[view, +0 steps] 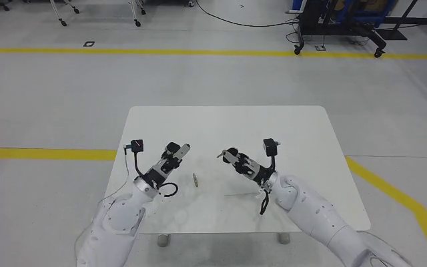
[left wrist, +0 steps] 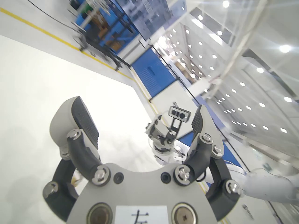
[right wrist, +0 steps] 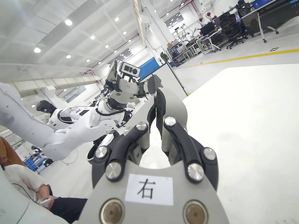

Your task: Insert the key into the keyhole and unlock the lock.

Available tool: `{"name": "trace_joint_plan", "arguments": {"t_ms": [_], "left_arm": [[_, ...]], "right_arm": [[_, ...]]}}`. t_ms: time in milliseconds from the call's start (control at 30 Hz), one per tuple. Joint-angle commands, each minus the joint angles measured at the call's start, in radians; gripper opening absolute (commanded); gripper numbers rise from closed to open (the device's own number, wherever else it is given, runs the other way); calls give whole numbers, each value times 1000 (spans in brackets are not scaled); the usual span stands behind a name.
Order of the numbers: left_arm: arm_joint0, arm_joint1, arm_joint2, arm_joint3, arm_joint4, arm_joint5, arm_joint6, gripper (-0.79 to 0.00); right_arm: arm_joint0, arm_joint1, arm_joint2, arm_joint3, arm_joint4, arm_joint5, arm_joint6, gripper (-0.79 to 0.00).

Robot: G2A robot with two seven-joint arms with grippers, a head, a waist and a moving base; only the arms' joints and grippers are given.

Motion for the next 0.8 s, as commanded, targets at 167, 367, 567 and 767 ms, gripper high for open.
{"name": "trace_joint_plan", "arguments": {"t_ms": [167, 367, 567, 767], "left_arm": [[-164, -24, 140, 186, -48, -120, -89, -215], [-219, -31, 179, 288, -114, -232, -155, -477], [-226, -32, 189, 297, -70, -271, -143, -496], [-224, -32, 202, 283, -43, -284, -144, -526]], "right_arm": [[-25, 39, 4, -84, 83, 0, 50, -785], [-17, 53, -8, -92, 130, 0, 95, -785], [8, 47, -28, -61, 183, 0, 124, -785], [22, 40, -39, -42, 209, 0, 149, -785]]}}
